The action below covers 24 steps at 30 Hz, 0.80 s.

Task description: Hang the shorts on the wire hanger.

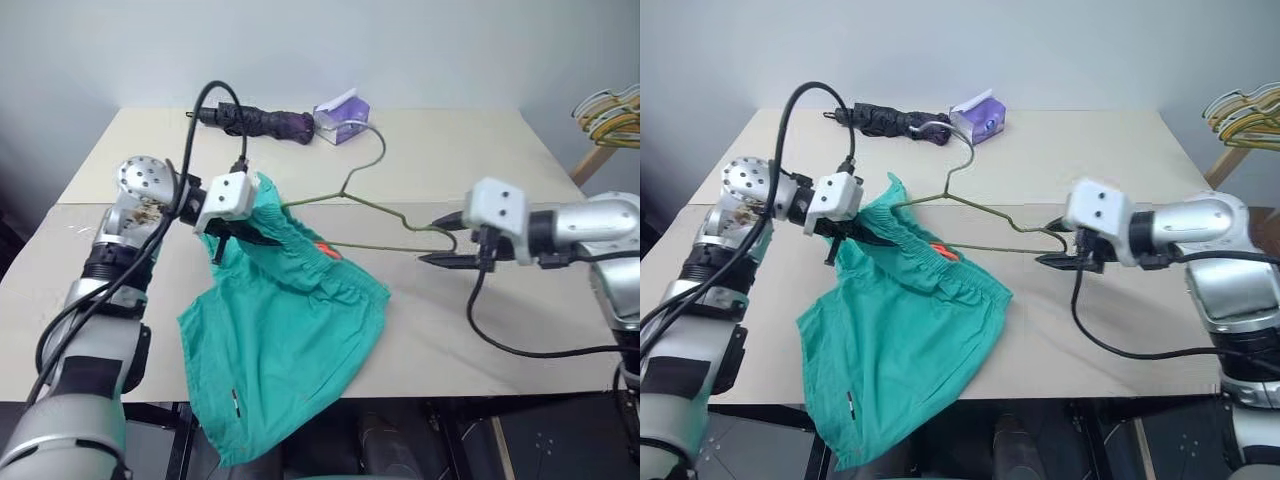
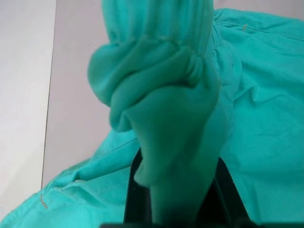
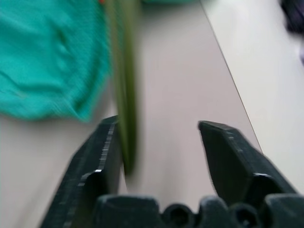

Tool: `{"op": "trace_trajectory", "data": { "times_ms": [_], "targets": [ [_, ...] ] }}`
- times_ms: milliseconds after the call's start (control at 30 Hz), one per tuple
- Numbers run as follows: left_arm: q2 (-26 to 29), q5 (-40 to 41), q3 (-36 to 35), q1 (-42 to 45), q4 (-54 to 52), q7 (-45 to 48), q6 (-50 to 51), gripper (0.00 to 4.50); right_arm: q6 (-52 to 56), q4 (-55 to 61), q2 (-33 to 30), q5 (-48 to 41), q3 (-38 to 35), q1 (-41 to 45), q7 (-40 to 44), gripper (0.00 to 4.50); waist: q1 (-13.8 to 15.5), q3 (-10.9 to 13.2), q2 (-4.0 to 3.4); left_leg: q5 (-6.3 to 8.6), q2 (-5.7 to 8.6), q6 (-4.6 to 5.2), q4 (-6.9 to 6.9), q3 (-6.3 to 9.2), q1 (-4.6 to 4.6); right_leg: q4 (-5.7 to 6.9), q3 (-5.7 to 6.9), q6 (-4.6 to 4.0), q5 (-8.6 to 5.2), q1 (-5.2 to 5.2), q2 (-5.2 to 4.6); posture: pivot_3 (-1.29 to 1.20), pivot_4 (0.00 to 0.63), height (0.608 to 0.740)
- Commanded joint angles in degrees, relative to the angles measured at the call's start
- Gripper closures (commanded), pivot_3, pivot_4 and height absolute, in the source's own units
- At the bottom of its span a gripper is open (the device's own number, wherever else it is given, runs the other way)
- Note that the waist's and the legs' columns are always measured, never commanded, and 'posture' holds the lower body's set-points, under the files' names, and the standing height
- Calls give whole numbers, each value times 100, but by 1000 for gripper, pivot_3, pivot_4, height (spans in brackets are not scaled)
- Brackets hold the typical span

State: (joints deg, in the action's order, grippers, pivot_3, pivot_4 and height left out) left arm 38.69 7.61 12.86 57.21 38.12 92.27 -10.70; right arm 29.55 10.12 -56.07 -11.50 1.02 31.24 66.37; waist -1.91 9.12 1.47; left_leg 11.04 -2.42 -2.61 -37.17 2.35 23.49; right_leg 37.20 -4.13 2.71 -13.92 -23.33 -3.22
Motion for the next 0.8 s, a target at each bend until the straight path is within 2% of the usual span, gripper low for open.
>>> {"op": "trace_trajectory", "data": {
  "times_ms": [33, 67, 100, 200, 333, 500, 667, 767, 800],
  "targets": [
    [152, 233, -210, -34, -357, 22, 193, 4500, 238, -55, -101, -130, -611, -376, -321, 464, -10, 0, 0, 0, 0, 0, 0, -1, -2, 1, -1, 0, 0, 0, 0, 8, 67, 740],
    [160, 217, -237, -55, -378, 19, 205, 4500, 266, -58, -80, -163, -707, -549, -389, 108, -5, -1, 1, 0, 0, 0, 0, 0, -1, 1, -1, 0, 0, 0, 0, 8, 67, 740],
    [164, 207, -266, -75, -400, -6, 233, 4500, 313, -43, -44, -229, -808, -775, -430, 48, -3, -1, 1, 0, 0, 0, 0, 0, -4, 1, 0, 0, 0, 3, 0, 8, 67, 740],
    [178, 237, -341, -113, -475, -75, 365, 4500, 470, 250, 277, -546, -994, -1479, -598, 48, -17, -1, 2, 0, 0, 1, -1, 0, -4, 1, -1, 0, 0, 5, 1, 16, 81, 740],
    [183, 244, -394, -166, -595, -100, 464, 4500, 977, 689, 987, -1010, -864, -1876, -997, 48, -74, -2, 1, 0, 0, 1, -5, 2, -6, 7, -3, 1, 0, 6, 2, 19, 82, 740],
    [183, 265, -407, -223, -717, -120, 550, 4500, 1708, 563, 2017, -1520, -474, -1837, -1428, 48, -79, -2, 2, -4, -1, 6, -9, 3, -21, 34, -6, 16, -11, 8, 6, 18, 81, 740],
    [175, 243, -427, -231, -759, -153, 595, 4500, 2257, 361, 2589, -1731, -108, -1613, -1760, 48, -53, -3, 4, -7, 0, 10, -24, 4, -18, 42, -5, 28, -18, 9, 5, 27, 85, 740],
    [179, 234, -436, -243, -779, -156, 603, 4500, 2476, 213, 2891, -1922, -196, -1433, -1940, 48, -52, -4, 5, -7, -1, 11, -24, 8, -19, 45, -4, 28, -18, 9, 7, 29, 86, 740],
    [183, 233, -437, -255, -793, -159, 606, 4500, 2515, 190, 2941, -1952, -207, -1391, -1977, 215, -52, -4, 5, -7, -1, 10, -25, 8, -18, 45, -4, 28, -18, 9, 7, 31, 89, 740]
  ]
}}
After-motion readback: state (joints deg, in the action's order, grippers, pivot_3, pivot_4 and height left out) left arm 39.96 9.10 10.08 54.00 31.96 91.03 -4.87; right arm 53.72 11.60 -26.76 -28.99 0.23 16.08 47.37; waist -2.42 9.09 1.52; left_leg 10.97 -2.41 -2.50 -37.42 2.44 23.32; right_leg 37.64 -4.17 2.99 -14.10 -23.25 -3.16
